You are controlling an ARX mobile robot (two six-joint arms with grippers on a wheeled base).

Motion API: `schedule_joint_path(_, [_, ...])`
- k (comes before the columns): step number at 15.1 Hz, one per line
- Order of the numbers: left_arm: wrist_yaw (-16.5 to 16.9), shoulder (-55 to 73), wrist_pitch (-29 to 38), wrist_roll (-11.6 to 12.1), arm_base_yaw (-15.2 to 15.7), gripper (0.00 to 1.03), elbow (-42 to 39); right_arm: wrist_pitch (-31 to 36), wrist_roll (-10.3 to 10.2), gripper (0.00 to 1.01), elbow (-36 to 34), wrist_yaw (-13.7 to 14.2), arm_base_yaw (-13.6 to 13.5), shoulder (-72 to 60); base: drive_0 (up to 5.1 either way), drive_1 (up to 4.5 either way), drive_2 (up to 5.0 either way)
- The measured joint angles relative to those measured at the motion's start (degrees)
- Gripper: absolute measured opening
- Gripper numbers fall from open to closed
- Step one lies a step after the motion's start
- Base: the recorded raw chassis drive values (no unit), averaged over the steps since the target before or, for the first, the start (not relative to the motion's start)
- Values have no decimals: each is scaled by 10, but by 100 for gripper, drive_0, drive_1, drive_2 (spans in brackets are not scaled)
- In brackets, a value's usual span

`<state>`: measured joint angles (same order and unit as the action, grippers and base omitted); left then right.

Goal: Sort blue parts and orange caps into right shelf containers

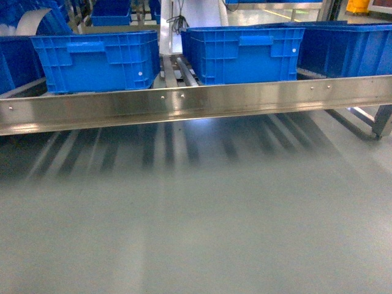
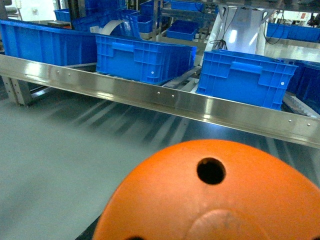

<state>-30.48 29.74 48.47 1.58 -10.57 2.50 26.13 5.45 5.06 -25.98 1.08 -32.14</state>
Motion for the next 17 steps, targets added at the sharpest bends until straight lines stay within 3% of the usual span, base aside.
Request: schedule_joint_path(17, [0,0,0,0,0,46,0,0,0,43,0,0,0,0,0,0,0])
